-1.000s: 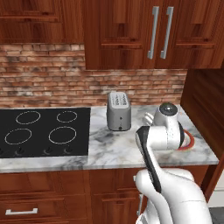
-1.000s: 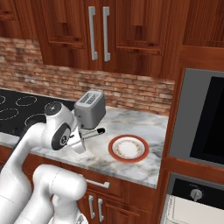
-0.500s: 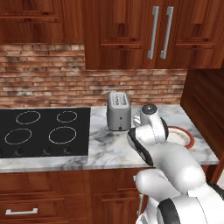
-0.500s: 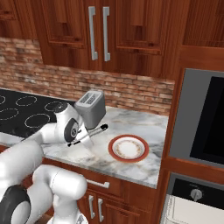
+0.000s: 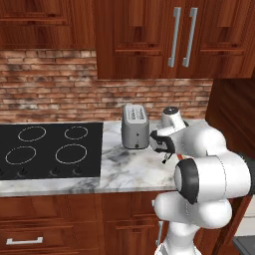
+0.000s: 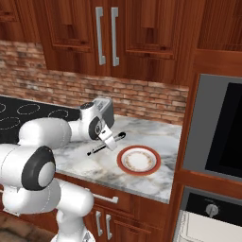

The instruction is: Pick up the tongs from the counter and place them near the plate next to the oven.

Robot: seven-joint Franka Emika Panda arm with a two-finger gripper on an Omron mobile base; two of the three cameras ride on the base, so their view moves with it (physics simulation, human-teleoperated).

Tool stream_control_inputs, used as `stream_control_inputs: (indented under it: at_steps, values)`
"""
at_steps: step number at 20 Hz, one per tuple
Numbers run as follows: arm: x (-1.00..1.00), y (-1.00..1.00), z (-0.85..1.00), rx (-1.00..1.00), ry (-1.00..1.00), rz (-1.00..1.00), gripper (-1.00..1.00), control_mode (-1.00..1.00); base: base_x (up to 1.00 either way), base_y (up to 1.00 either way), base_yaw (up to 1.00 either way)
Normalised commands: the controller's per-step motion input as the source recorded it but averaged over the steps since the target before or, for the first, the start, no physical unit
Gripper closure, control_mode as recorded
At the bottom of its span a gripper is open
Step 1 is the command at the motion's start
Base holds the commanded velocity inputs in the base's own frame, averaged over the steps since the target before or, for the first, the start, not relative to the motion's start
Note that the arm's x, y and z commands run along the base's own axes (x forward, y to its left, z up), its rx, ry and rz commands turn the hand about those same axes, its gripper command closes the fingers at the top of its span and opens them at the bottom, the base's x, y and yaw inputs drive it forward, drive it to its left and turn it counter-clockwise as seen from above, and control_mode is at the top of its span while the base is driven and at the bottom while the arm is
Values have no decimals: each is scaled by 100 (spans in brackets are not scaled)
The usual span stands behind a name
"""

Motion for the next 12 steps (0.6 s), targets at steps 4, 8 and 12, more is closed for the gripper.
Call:
stream_control_inputs:
  at_steps: [4, 8, 12]
  values:
    - [9, -17, -41, -4, 5, 11, 100, -100, 0, 0, 0]
    - [0, 0, -50, -8, 0, 10, 100, -100, 0, 0, 0]
    - [0, 0, -55, -11, 0, 9, 100, -100, 0, 0, 0]
